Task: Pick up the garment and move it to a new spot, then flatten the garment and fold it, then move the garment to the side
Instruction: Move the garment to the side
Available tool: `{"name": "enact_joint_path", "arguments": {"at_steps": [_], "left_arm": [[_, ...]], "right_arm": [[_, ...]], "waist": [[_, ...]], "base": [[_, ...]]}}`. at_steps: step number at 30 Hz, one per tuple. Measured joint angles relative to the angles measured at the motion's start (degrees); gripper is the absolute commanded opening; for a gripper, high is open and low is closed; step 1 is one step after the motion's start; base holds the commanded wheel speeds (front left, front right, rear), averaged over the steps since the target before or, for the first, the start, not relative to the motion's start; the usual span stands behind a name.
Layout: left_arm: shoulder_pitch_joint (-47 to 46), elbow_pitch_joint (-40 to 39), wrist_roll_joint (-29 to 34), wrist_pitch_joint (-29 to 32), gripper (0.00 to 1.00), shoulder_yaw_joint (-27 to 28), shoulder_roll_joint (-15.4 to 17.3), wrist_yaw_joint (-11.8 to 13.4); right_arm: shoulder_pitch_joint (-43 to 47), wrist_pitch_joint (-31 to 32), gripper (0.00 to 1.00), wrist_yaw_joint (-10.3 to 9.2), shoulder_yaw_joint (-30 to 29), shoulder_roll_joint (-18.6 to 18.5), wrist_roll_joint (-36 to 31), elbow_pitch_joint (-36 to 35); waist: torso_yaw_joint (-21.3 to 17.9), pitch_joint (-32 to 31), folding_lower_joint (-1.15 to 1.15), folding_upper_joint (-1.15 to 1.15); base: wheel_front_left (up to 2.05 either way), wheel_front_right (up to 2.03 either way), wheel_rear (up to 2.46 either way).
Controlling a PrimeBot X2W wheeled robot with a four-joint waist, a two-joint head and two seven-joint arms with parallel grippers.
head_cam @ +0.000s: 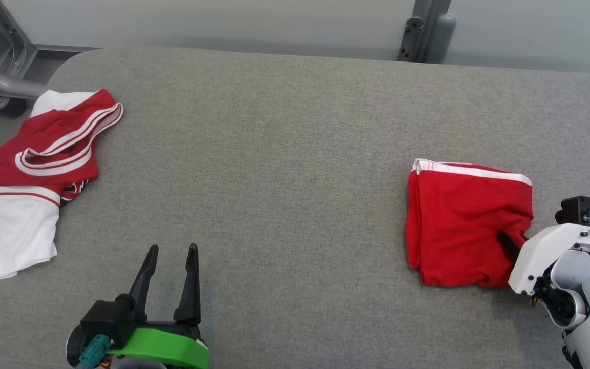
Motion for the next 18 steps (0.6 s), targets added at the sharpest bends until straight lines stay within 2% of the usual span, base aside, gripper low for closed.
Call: {"name": "enact_joint_path", "arguments": {"at_steps": [5,10,18], "left_arm": [[-0.5,-0.8,0.1,0.0,1.00,0.3,0.0,0.0],[-2.7,-2.6,0.7,0.0,1.00,0.8,0.0,-0.4],[-9.8,-3.2,3.5,0.0,1.00,-1.4,0.0,-1.2]], "right_arm": [[-1.6,-1.5,0.00,0.05,1.0,-0.7,1.8,-0.1],[-5.9,-2.6,0.00,0.03,0.6,-3.9,1.3,-1.2],[-18.7,-4.4,0.00,0.03,-3.9,-9.4,-6.6,-0.2]], "waist": [[-2.3,0.8,0.00,0.00],[-5.4,2.4,0.00,0.00],[-9.1,9.9,0.00,0.00]], "base": [[0.00,0.00,0.00],[0.00,0.00,0.00],[0.00,0.00,0.00]]}}
